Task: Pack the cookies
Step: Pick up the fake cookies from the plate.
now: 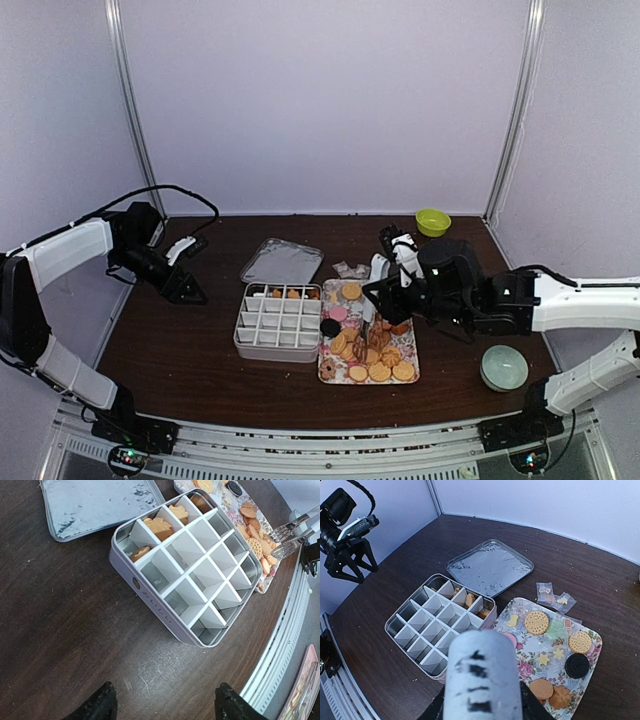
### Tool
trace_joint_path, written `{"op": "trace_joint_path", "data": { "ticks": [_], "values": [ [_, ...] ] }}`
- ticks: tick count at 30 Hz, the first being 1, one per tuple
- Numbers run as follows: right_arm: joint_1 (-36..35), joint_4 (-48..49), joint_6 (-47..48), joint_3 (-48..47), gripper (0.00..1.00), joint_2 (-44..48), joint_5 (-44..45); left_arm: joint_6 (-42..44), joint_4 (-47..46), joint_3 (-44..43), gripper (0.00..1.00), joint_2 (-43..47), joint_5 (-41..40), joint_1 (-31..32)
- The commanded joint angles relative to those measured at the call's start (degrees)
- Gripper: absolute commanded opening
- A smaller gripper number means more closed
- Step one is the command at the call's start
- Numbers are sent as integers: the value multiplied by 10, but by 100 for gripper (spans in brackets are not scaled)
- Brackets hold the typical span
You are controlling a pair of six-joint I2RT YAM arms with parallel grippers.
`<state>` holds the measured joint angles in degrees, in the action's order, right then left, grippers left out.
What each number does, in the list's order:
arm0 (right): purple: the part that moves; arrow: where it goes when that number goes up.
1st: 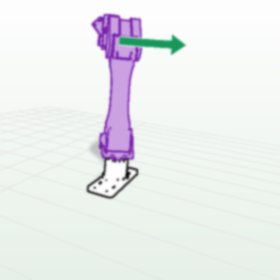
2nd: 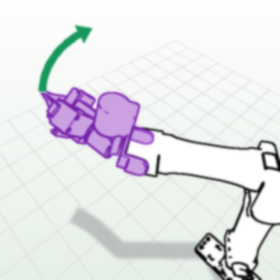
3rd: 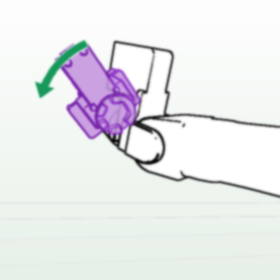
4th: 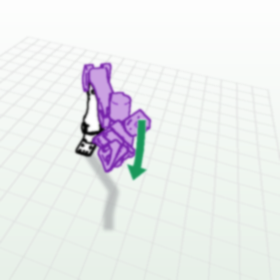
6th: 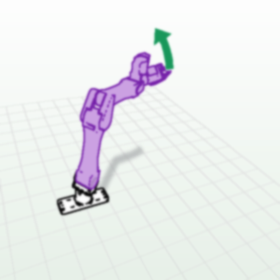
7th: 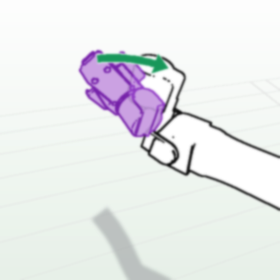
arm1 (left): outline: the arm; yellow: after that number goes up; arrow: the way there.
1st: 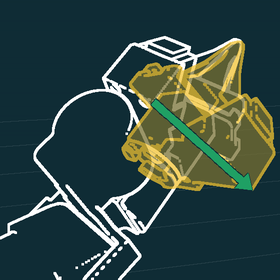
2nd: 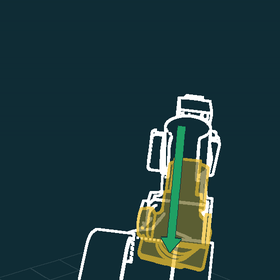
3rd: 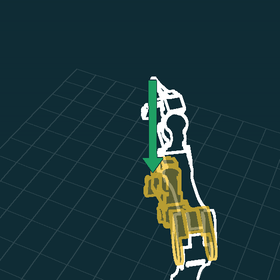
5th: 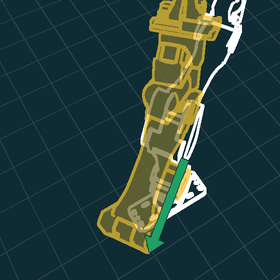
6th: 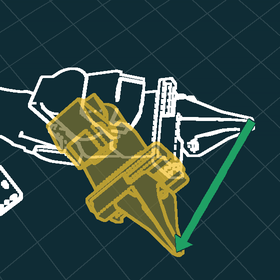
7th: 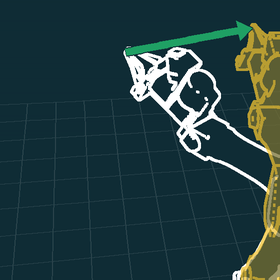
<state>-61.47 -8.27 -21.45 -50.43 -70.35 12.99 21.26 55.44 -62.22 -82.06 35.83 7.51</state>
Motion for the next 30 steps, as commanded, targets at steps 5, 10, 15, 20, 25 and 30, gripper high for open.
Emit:
{"op": "trace_joint_path", "data": {
  "ticks": [5,10,15,20,25,30],
  "values": [
    [-5,-36,-34,38,38,60,58,7,-2,0,70,4,8,0],
    [-5,-56,-33,53,39,80,78,6,-2,-1,70,2,9,1],
    [-5,-65,-35,57,39,85,79,6,-2,-3,70,1,8,0],
    [-6,-59,-42,67,39,84,78,6,-2,-3,70,-1,8,0],
    [-4,-50,-54,79,38,74,67,6,-1,-3,70,2,6,0],
    [-4,-56,-58,93,36,82,69,6,-1,-4,70,2,6,0]
  ]
}}
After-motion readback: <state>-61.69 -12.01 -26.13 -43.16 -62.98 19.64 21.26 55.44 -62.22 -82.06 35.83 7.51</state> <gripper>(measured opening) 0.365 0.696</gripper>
